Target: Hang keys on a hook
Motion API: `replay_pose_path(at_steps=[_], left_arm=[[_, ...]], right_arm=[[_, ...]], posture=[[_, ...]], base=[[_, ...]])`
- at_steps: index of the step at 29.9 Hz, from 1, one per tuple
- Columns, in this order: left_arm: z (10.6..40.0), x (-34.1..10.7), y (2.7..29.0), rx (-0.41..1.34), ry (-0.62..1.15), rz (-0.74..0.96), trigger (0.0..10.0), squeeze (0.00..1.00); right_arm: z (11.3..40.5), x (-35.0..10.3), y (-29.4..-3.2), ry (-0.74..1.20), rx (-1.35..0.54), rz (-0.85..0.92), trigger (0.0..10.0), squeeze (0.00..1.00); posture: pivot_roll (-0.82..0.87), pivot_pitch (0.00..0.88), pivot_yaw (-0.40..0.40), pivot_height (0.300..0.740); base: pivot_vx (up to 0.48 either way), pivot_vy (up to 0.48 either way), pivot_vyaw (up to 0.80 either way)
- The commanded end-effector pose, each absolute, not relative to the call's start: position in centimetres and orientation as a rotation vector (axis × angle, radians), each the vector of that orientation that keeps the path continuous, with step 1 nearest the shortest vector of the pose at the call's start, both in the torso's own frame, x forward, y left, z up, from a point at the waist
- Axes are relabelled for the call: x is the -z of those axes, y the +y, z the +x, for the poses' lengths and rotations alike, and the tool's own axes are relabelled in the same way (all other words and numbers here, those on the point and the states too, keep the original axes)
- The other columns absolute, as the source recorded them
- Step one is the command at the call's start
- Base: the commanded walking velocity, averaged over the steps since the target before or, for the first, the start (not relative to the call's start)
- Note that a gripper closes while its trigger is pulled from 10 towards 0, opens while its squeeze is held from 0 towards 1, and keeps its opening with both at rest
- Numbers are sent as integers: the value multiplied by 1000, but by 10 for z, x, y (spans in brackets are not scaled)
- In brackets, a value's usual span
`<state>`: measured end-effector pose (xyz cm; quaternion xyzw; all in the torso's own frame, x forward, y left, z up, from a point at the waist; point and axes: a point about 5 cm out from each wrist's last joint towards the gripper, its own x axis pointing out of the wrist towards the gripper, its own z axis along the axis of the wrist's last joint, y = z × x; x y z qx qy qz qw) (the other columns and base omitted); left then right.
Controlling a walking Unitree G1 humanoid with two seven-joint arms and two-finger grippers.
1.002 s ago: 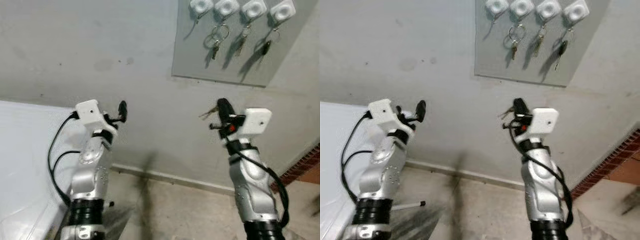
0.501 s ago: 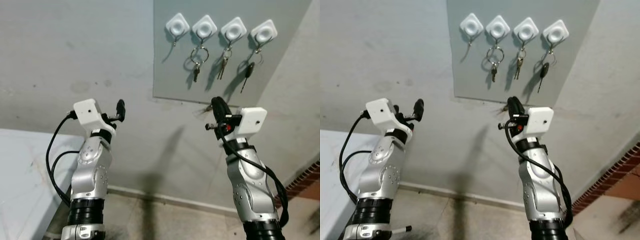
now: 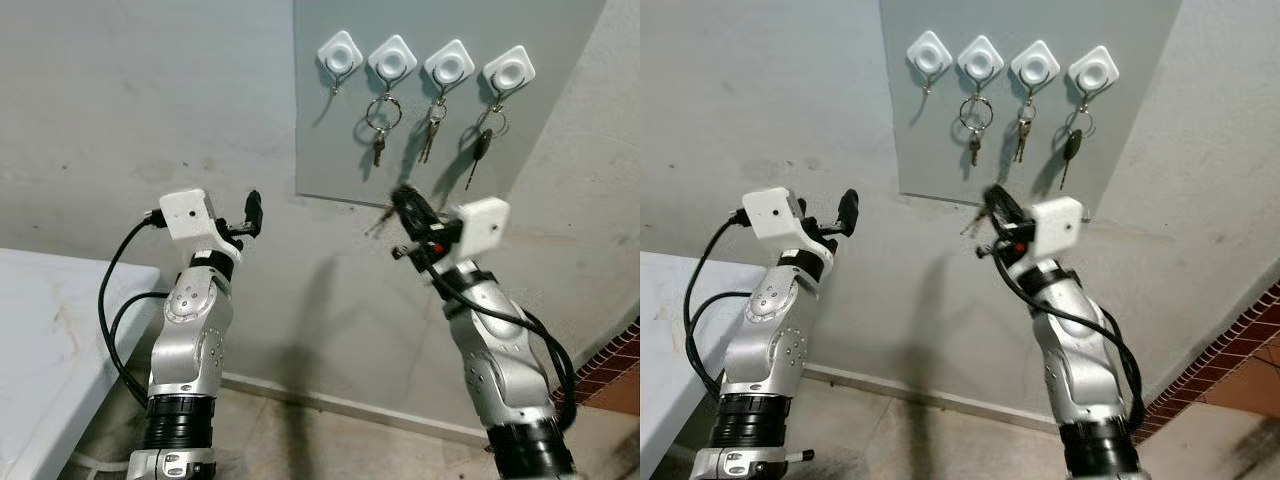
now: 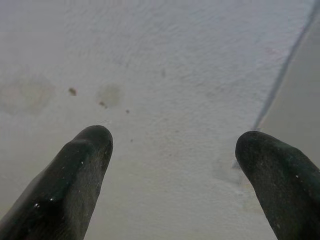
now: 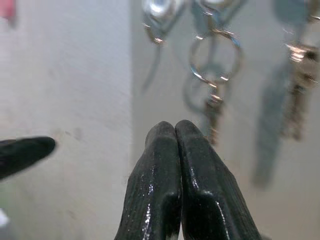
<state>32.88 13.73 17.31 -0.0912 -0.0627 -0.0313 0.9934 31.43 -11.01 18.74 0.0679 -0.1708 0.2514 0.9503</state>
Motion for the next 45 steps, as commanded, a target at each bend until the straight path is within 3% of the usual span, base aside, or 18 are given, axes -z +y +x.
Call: replay_pose_path(at_steps=[1,21,32,45], left_arm=[[327,-179,131,99,-142,-150,10000,0],[314,-195,109,235,-173,-119,10000,0],[308,-201,96,309,-180,-107,10000,0],[305,-207,90,342,-186,-116,10000,0]], right_arm=[[320,-195,-108,-362,-543,152,10000,0],[346,-236,-75,-460,-700,203,10000,0],[357,-248,-69,-502,-683,231,10000,0],[367,-267,-67,-544,-633,383,10000,0]], posture=[[-6,0,-19,740],[21,0,-38,740],[20,0,-30,740],[24,3,-28,740]], base=[[0,0,0],[0,0,0],[0,0,0],[0,0,0]])
